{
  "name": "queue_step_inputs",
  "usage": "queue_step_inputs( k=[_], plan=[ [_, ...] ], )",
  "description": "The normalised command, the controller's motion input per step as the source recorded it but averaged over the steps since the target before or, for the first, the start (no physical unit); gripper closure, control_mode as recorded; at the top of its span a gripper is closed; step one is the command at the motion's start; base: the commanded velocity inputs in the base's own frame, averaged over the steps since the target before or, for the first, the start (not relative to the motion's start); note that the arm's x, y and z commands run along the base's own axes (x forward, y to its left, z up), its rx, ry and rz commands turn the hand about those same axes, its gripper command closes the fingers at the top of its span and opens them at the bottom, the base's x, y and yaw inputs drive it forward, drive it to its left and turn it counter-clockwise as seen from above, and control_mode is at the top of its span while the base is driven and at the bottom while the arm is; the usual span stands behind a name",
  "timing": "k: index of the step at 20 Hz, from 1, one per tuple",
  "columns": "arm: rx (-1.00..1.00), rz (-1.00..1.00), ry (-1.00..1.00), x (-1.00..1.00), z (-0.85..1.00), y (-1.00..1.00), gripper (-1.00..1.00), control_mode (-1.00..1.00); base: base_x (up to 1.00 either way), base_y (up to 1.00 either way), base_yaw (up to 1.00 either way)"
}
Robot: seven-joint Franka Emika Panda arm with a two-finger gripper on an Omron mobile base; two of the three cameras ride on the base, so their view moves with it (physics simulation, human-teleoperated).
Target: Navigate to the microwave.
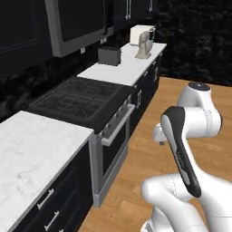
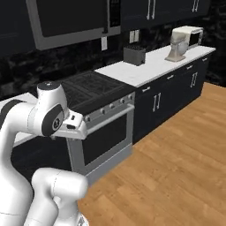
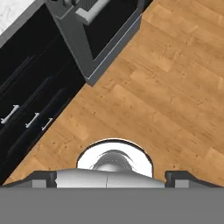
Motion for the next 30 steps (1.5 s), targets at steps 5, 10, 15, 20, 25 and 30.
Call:
queue_step_inputs(
  k=[5,10,15,20,25,30],
  plan=[
    [0.0,0.0,0.0,0.0,0.0,0.0,-1.0,1.0,0.32,-0.69,-0.44],
    [0.0,0.0,0.0,0.0,0.0,0.0,-1.0,1.0,0.08,-0.68,-0.45],
    [0.0,0.0,0.0,0.0,0.0,0.0,-1.0,1.0,0.01,-0.54,-0.43],
    [0.0,0.0,0.0,0.0,0.0,0.0,-1.0,1.0,0.33,-0.22,-0.31],
    [0.0,0.0,0.0,0.0,0.0,0.0,-1.0,1.0,0.93,0.0,-0.01],
    [0.0,0.0,0.0,0.0,0.0,0.0,-1.0,1.0,0.94,0.0,0.25]
  ],
)
